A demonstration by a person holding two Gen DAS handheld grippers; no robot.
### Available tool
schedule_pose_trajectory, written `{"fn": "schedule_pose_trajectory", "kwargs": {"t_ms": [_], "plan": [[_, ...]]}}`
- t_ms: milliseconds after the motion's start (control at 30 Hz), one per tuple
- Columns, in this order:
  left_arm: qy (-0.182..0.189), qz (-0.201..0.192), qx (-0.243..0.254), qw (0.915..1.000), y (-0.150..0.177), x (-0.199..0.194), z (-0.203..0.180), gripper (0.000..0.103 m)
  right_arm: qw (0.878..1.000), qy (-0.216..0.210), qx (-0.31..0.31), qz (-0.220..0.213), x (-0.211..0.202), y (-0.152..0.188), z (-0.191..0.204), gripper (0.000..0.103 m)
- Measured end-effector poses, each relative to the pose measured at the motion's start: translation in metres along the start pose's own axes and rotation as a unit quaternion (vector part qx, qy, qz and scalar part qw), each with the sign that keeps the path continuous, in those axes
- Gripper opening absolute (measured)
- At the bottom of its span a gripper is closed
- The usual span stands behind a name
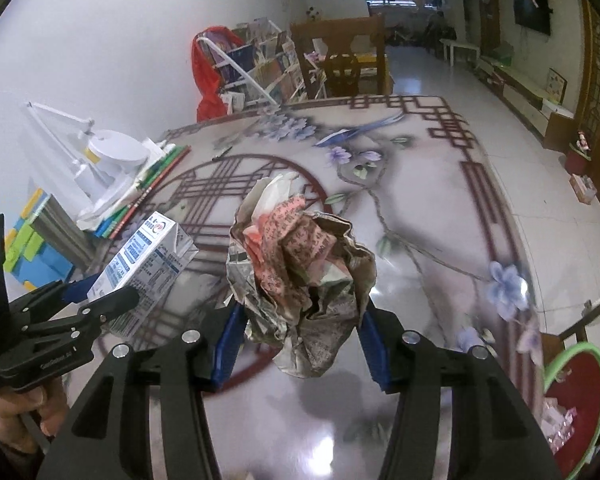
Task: Collect trash
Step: 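Carry both held items to the red bin and release them inside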
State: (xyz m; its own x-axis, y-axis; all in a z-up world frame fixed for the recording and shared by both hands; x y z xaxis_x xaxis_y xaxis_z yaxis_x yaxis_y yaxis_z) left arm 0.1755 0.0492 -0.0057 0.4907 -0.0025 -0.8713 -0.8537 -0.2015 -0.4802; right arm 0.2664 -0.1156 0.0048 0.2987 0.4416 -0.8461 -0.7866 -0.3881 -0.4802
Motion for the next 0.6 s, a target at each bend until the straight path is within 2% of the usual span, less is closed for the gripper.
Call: {"fn": "schedule_pose_trajectory", "kwargs": {"t_ms": [267, 600], "plan": [[0.013, -0.003, 0.031, 0.9994, 0.014, -0.021, -0.036, 0.054, 1.000, 0.009, 0.018, -0.017, -0.042, 0.030, -0.019, 0.050], [0.039, 0.003, 0.086, 0.9955, 0.013, -0.022, -0.110, 0.054, 0.997, 0.032, 0.054, -0.035, -0.085, 0.065, -0.068, 0.050]]}}
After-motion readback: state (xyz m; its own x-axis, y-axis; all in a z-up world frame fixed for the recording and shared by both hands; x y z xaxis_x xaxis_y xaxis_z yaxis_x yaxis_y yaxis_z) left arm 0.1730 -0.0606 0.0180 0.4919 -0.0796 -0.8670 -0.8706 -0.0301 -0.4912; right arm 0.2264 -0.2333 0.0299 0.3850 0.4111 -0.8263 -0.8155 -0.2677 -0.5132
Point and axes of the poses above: each gripper's, at about its wrist camera, not at the fingertips, and x roughly the way its jaws point, z to its left, y to its underside, the point moved 3 cm from there along x, roughly the way its jaws point, and after that the axes turned 12 degrees about z, right-handed, at the moved point
